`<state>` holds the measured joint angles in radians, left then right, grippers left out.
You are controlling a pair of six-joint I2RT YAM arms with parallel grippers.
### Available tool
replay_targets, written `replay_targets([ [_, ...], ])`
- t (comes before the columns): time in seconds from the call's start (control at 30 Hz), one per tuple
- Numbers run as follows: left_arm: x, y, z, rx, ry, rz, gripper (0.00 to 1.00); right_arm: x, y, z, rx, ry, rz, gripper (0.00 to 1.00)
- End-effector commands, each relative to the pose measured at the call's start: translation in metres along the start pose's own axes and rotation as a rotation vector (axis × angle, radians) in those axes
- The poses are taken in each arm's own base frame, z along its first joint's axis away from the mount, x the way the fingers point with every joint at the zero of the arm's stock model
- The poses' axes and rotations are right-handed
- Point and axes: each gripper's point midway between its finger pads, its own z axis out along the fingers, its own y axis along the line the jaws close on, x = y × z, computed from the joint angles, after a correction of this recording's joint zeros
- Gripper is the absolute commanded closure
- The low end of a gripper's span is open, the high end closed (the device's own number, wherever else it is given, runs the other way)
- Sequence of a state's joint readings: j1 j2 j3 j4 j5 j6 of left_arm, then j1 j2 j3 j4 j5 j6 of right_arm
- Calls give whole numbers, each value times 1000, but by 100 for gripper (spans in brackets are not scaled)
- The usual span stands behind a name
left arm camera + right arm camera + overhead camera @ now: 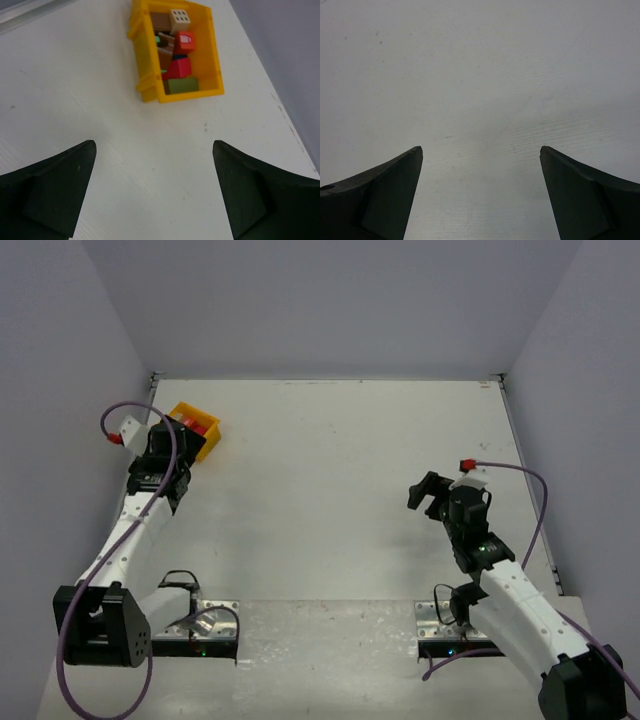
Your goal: Build the wood block tower
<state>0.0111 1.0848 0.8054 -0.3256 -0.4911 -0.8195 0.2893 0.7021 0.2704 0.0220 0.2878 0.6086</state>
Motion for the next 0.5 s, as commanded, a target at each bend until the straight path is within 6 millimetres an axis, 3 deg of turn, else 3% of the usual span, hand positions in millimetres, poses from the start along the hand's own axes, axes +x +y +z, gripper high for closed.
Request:
replay_targets([
  [0.0, -22, -4, 15, -1, -12, -85, 0, -9, 2, 5, -4, -39, -5, 1],
  [0.23, -24, 30, 52, -211, -13, -108, 0, 2, -2, 15, 17, -10, -17, 1],
  [0.43, -43, 21, 94, -215, -39, -114, 4, 12, -8, 21, 64, 60, -26, 1],
  [0.47, -38, 23, 106, -239, -11, -93, 5, 12, -9, 21, 69, 60, -27, 1],
])
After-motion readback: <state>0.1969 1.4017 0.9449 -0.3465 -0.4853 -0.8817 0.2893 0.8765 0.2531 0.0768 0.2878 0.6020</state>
